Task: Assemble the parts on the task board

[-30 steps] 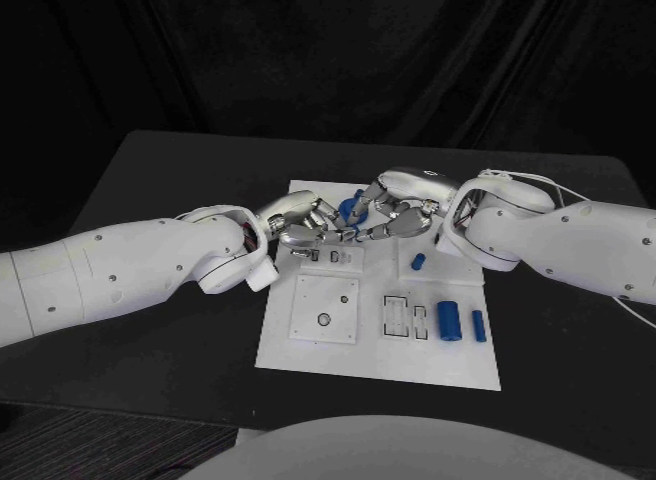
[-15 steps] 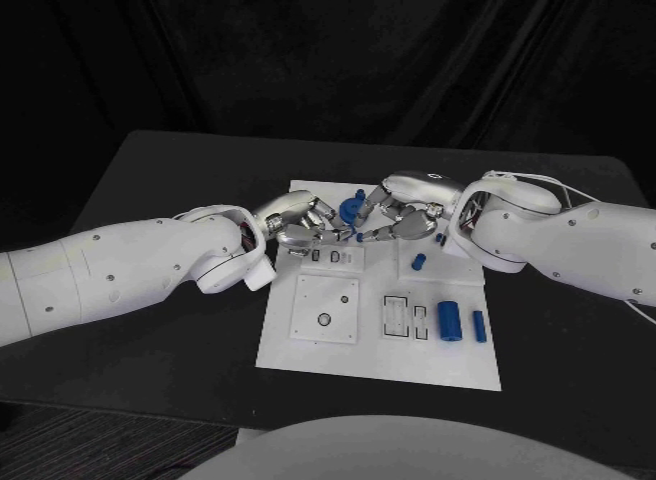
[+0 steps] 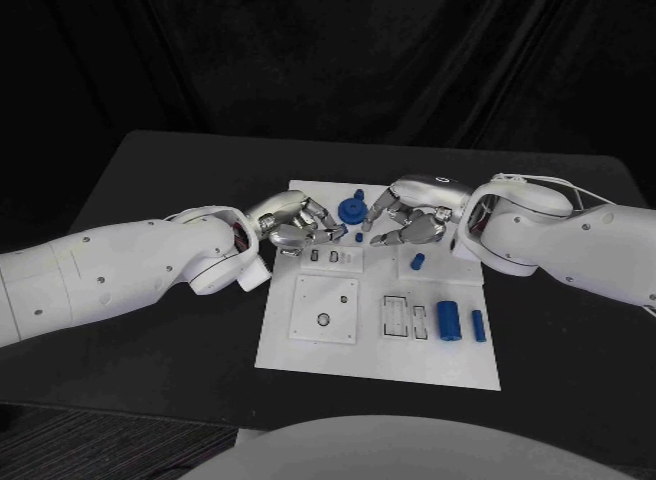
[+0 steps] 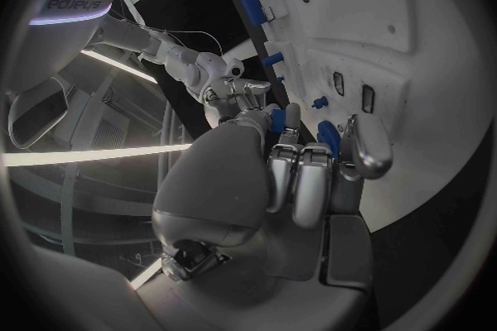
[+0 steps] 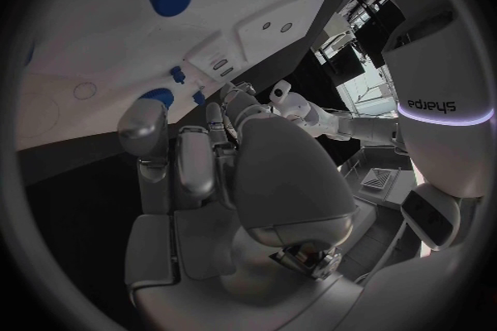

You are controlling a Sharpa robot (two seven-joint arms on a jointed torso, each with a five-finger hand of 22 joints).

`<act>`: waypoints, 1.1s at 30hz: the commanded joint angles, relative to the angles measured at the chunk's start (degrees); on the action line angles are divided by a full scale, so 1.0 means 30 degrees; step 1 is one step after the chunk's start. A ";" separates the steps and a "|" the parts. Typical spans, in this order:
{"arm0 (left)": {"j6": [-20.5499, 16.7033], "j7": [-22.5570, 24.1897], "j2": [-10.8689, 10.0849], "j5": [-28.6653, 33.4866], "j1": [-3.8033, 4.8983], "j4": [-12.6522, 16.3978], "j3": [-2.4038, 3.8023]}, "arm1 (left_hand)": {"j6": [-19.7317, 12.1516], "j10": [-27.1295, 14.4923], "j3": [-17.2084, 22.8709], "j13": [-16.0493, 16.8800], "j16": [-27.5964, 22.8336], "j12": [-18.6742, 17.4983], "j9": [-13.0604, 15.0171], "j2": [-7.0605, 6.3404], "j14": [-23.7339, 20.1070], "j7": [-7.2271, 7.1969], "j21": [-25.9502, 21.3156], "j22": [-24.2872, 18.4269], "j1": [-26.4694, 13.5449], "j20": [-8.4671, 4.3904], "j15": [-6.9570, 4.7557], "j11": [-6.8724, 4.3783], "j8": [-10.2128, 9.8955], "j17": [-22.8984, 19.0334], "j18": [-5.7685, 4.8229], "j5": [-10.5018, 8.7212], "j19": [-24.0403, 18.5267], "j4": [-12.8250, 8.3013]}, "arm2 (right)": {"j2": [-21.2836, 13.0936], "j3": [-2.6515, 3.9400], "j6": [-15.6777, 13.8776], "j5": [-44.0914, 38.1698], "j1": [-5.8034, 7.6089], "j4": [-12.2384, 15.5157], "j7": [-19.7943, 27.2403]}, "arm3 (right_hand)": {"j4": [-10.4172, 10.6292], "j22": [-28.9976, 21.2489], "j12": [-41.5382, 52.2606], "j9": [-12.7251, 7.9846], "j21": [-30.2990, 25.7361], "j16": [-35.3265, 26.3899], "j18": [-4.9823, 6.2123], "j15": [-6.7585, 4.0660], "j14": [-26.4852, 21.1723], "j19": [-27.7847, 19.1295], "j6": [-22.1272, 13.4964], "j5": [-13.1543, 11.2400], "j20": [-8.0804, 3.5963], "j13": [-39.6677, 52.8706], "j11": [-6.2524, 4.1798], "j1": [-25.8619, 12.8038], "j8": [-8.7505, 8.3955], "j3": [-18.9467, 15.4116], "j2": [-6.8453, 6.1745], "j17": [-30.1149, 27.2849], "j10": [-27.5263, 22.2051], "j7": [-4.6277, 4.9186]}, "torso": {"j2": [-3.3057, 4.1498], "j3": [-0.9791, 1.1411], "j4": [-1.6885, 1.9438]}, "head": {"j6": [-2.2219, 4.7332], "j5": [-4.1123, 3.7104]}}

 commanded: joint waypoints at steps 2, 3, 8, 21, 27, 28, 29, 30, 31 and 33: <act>0.0596 -0.1542 -0.0410 0.0122 0.0034 0.0415 0.0023 | 0.0368 0.0232 0.2666 0.3432 0.0050 0.0153 0.0050 -0.0428 0.2021 -0.0358 0.0288 0.2857 -0.0158 -0.0024 -0.0198 -0.0121 0.0187 0.5030 0.0043 0.0496 0.0300 -0.1508 | -0.0432 0.0009 -0.0103 -0.0350 -0.0016 0.0365 -0.0520 | 0.0040 0.2162 -0.0157 0.0037 -0.0191 -0.0116 0.0191 0.0169 0.0408 -0.0159 0.0068 -0.0095 0.0033 0.1796 0.0091 -0.0197 0.0105 -0.0028 0.0050 -0.0100 -0.0079 -0.0016 | 0.0002 0.0018 -0.0012 | -0.0002 0.0046; 0.0909 -0.2122 -0.0571 0.0122 0.0109 0.0569 0.0025 | 0.0413 0.0251 0.2726 0.3438 0.0050 0.0159 0.0074 -0.0495 0.2021 -0.0380 0.0340 0.2872 -0.0195 -0.0042 -0.0219 -0.0142 0.0238 0.5030 0.0033 0.0626 0.0354 -0.1537 | -0.0572 0.0009 -0.0135 -0.0371 -0.0005 0.0486 -0.0564 | 0.0051 0.2146 -0.0167 0.0048 -0.0262 -0.0133 0.0202 0.0169 0.0396 -0.0181 0.0082 -0.0104 0.0035 0.1780 0.0092 -0.0201 0.0115 -0.0022 0.0064 -0.0116 -0.0093 -0.0016 | 0.0008 0.0027 -0.0018 | -0.0002 0.0054; 0.3490 -0.5977 -0.1118 0.0122 0.1097 0.1041 0.0029 | 0.0545 0.0240 0.2933 0.3393 0.0050 0.0125 0.0248 -0.0646 0.2021 -0.0458 0.0565 0.2937 -0.0326 -0.0108 -0.0292 -0.0211 0.0427 0.5030 -0.0013 0.0953 0.0585 -0.1657 | -0.1334 0.0009 -0.0200 -0.0773 0.0085 0.1246 -0.0856 | 0.0120 0.2058 -0.0290 0.0107 -0.0655 -0.0421 0.0262 0.0181 0.0279 -0.0302 0.0174 -0.0133 0.0047 0.1581 0.0107 -0.0247 0.0174 -0.0017 0.0105 -0.0427 -0.0248 -0.0003 | 0.0000 0.0035 -0.0012 | -0.0002 0.0082; 0.9759 -1.3237 -0.0669 0.0121 0.4094 0.0882 0.0035 | 0.0472 0.0261 0.3381 0.3388 0.0050 0.0108 0.0686 -0.0519 0.2021 -0.0508 0.0492 0.2895 -0.0673 -0.0179 -0.0351 -0.0257 0.0705 0.5030 0.0007 0.0622 0.0581 -0.1884 | -0.3089 0.0008 -0.0930 -0.1109 0.0393 0.3193 -0.1189 | 0.0291 0.2020 -0.0328 0.0178 -0.0826 -0.0503 0.0282 0.0203 0.0239 -0.0351 0.0283 -0.0084 0.0067 0.1531 0.0146 -0.0401 0.0240 -0.0031 0.0186 -0.0509 -0.0291 0.0019 | -0.0091 0.0216 -0.0030 | -0.0002 -0.0322; 1.1004 -1.4075 0.0480 0.0121 0.4569 -0.0037 0.0038 | 0.0118 0.0589 0.4264 0.3681 0.0050 0.0347 0.1696 -0.0499 0.2021 -0.0552 0.0720 0.2972 -0.1406 -0.0247 -0.0406 -0.0309 0.1268 0.5030 -0.0052 0.0023 0.0821 -0.2381 | -0.3507 0.0008 -0.1125 -0.1124 0.0525 0.3624 -0.1321 | 0.0329 0.1996 -0.0356 0.0187 -0.0933 -0.0540 0.0298 0.0210 0.0229 -0.0377 0.0285 -0.0051 0.0072 0.1482 0.0154 -0.0427 0.0242 -0.0023 0.0218 -0.0552 -0.0323 0.0024 | -0.0232 0.0584 -0.0207 | -0.0002 -0.0644; 1.1223 -1.4189 0.0751 0.0121 0.4611 -0.0262 0.0038 | 0.0057 0.0662 0.4400 0.3746 0.0050 0.0401 0.1814 -0.0505 0.2021 -0.0550 0.0766 0.2988 -0.1523 -0.0252 -0.0409 -0.0311 0.1311 0.5030 -0.0063 -0.0003 0.0863 -0.2461 | -0.3545 0.0008 -0.1185 -0.1124 0.0537 0.3676 -0.1318 | 0.0339 0.1987 -0.0362 0.0189 -0.0973 -0.0567 0.0304 0.0212 0.0222 -0.0387 0.0282 -0.0043 0.0073 0.1471 0.0158 -0.0434 0.0241 -0.0022 0.0225 -0.0582 -0.0330 0.0026 | -0.0262 0.0658 -0.0249 | -0.0002 -0.0679; 1.1332 -1.4250 0.0927 0.0121 0.4632 -0.0402 0.0038 | 0.0018 0.0689 0.4476 0.3770 0.0050 0.0421 0.1872 -0.0500 0.2021 -0.0546 0.0793 0.2996 -0.1591 -0.0255 -0.0411 -0.0310 0.1324 0.5030 -0.0070 -0.0026 0.0888 -0.2503 | -0.3599 0.0008 -0.1300 -0.1125 0.0552 0.3755 -0.1299 | 0.0346 0.1982 -0.0366 0.0191 -0.0998 -0.0584 0.0307 0.0213 0.0217 -0.0393 0.0280 -0.0038 0.0074 0.1465 0.0161 -0.0438 0.0240 -0.0021 0.0229 -0.0602 -0.0335 0.0027 | -0.0281 0.0724 -0.0296 | -0.0002 -0.0750; 1.1403 -1.4303 0.1100 0.0121 0.4649 -0.0533 0.0038 | -0.0022 0.0702 0.4554 0.3783 0.0050 0.0432 0.1932 -0.0500 0.2021 -0.0542 0.0804 0.2999 -0.1665 -0.0256 -0.0411 -0.0308 0.1336 0.5030 -0.0072 -0.0055 0.0899 -0.2550 | -0.3637 0.0008 -0.1383 -0.1126 0.0559 0.3809 -0.1278 | 0.0346 0.1982 -0.0366 0.0191 -0.0998 -0.0584 0.0307 0.0213 0.0217 -0.0393 0.0280 -0.0038 0.0074 0.1465 0.0161 -0.0438 0.0240 -0.0021 0.0229 -0.0602 -0.0335 0.0027 | -0.0290 0.0749 -0.0316 | -0.0002 -0.0786; 1.1440 -1.4352 0.1299 0.0121 0.4666 -0.0676 0.0038 | -0.0022 0.0702 0.4554 0.3783 0.0050 0.0432 0.1932 -0.0500 0.2021 -0.0542 0.0804 0.2999 -0.1665 -0.0256 -0.0411 -0.0308 0.1336 0.5030 -0.0072 -0.0055 0.0899 -0.2550 | -0.3681 0.0008 -0.1479 -0.1126 0.0566 0.3873 -0.1252 | 0.0346 0.1982 -0.0366 0.0191 -0.0998 -0.0584 0.0307 0.0213 0.0217 -0.0393 0.0280 -0.0038 0.0074 0.1465 0.0161 -0.0438 0.0240 -0.0021 0.0229 -0.0602 -0.0335 0.0027 | -0.0298 0.0794 -0.0370 | -0.0002 -0.0802; 1.1378 -1.4408 0.1641 0.0121 0.4689 -0.0902 0.0038 | -0.0082 0.0677 0.4674 0.3764 0.0050 0.0418 0.2004 -0.0485 0.2021 -0.0535 0.0788 0.2992 -0.1752 -0.0258 -0.0410 -0.0304 0.1336 0.5030 -0.0067 -0.0082 0.0887 -0.2625 | -0.3754 0.0007 -0.1595 -0.1127 0.0576 0.3975 -0.1210 | 0.0357 0.1980 -0.0373 0.0192 -0.1008 -0.0585 0.0308 0.0217 0.0216 -0.0395 0.0267 -0.0026 0.0077 0.1453 0.0164 -0.0446 0.0233 -0.0022 0.0229 -0.0603 -0.0343 0.0031 | -0.0313 0.0859 -0.0436 | -0.0002 -0.0822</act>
